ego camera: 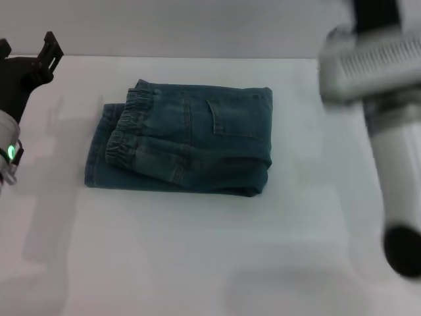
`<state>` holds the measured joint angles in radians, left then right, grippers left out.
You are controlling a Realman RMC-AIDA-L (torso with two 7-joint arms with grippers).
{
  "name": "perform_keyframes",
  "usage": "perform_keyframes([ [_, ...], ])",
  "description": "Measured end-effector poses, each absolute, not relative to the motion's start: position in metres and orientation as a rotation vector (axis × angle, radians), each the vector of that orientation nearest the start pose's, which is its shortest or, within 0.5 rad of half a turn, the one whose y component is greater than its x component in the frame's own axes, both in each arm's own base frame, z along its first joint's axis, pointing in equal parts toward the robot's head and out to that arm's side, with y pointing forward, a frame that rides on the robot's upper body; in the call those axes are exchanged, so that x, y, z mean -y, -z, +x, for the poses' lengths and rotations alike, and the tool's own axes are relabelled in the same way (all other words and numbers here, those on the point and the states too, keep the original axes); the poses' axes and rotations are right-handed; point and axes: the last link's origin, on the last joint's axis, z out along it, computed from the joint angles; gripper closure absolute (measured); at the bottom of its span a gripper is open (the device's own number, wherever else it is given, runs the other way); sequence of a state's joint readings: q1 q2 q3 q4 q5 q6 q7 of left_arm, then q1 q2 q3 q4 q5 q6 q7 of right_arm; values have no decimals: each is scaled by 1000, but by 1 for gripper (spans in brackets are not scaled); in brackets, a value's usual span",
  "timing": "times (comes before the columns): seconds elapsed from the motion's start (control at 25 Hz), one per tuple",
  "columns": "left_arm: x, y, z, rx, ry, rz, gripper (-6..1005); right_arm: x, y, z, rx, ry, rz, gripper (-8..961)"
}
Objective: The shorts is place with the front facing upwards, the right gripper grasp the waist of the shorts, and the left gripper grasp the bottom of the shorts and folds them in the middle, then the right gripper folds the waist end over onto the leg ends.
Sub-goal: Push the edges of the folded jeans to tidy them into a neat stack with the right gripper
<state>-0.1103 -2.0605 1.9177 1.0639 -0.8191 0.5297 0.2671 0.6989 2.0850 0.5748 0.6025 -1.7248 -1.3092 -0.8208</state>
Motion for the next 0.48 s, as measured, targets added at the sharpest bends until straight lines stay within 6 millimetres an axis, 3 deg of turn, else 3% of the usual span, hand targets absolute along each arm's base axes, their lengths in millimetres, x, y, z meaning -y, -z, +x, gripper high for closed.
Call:
perform_keyframes([
  [0.12,-339,-7,-270,657,763,-1429,170,-365,56,153,-18,-929,-1666,117],
  [0.16,-336,-5,-271,634,784,-1419,170,-354,76,159,-127,-1015,-1849,120],
  [0.2,-334,-3,-272,628,794,-1420,170,-354,76,159,-127,-1015,-1849,122],
  [0.36,-333,7,-276,614,791,-1454,170,-327,112,168,-317,-1058,-2094,131],
  [0.48,-334,10,-280,610,769,-1468,170,-310,124,169,-333,-1050,-2161,138],
])
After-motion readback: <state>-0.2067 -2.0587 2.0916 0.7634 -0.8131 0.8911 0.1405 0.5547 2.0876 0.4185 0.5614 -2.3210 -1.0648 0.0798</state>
